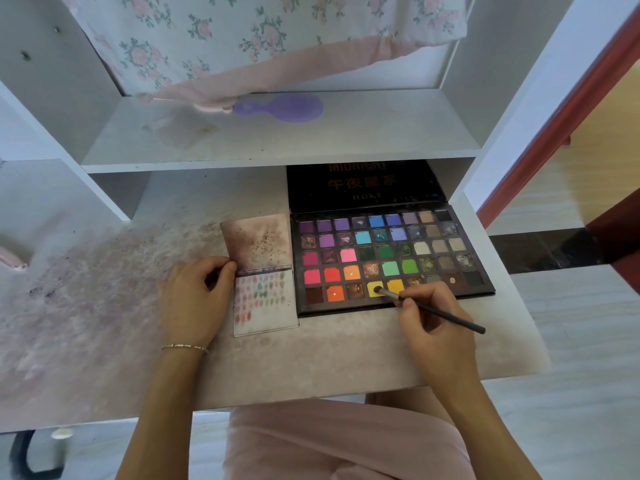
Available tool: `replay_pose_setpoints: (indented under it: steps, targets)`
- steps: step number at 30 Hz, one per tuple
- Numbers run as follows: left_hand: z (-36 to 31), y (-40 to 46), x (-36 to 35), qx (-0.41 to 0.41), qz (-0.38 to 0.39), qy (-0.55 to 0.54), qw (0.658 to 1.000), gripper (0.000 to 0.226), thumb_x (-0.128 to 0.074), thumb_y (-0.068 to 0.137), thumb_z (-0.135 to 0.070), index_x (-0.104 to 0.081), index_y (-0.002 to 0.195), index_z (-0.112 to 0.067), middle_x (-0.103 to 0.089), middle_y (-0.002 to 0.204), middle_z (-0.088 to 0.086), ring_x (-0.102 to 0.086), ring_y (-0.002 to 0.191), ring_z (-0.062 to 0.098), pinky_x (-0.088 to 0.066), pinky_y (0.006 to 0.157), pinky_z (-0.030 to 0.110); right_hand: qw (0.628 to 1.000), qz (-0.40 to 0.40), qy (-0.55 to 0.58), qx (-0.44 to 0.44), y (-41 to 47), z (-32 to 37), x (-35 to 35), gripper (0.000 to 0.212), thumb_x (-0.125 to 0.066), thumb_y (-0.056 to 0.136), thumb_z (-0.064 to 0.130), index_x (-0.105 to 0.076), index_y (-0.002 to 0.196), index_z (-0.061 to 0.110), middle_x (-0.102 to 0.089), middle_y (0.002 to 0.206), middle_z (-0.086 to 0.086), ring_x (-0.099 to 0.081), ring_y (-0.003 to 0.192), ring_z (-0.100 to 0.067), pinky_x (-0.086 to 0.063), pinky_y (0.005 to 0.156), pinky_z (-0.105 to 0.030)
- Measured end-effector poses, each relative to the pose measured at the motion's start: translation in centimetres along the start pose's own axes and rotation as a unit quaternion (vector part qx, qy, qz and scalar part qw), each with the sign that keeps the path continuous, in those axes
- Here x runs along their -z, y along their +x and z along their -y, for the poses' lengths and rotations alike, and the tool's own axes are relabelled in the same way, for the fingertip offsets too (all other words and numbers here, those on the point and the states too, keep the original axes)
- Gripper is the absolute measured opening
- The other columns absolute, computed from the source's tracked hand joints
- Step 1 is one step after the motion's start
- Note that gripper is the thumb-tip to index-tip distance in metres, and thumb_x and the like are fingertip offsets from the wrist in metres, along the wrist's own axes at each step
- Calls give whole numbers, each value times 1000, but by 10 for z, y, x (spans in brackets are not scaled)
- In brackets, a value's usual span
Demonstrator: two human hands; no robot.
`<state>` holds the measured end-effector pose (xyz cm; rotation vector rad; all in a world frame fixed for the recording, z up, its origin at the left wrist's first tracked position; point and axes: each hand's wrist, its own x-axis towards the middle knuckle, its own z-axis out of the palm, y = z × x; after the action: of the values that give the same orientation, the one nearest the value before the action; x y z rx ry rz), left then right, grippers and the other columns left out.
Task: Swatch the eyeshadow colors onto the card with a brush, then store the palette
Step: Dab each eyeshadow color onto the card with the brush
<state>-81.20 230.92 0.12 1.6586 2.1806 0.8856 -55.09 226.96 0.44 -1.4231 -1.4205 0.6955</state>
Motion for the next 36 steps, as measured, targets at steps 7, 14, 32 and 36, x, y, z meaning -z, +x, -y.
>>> replay_pose_setpoints:
  steps: [7, 14, 32, 36]
  targets:
    - [1, 0, 1, 7, 2, 0, 1000, 18, -57, 89, -19, -71, 96, -10, -70, 95, 9, -58, 94, 33, -43, 86, 51, 1000, 4, 7, -7, 1, -1, 1, 38, -58, 81, -5, -53, 73, 32, -60, 69, 11, -58, 71, -1, -45, 58, -6]
    - [1, 0, 1, 11, 2, 0, 1000, 18, -56, 89, -20, -71, 95, -12, -70, 95, 7, -58, 93, 31, -44, 86, 49, 996, 33, 82, -3, 0, 7, -8, 16, -52, 76, 11, -56, 77, 26, -63, 82, 13, -60, 74, -5, -47, 64, -9]
    - [3, 1, 0, 9, 2, -9, 1000, 19, -55, 89, -24, -71, 93, -16, -70, 92, 2, -58, 90, 27, -44, 84, 47, 952, 240, 169, -88, -1, 37, -75, 20, -55, 87, 3, -64, 84, 21, -69, 70, 6, -65, 62, -10, -46, 57, -13]
    - [3, 1, -1, 9, 4, -11, 1000, 18, -55, 89, -24, -71, 93, -17, -70, 92, 2, -58, 91, 27, -44, 84, 47, 952, 240, 167, -93, 0, 38, -76, 20, -55, 87, 3, -64, 85, 21, -70, 71, 6, -64, 60, -10, -46, 56, -13]
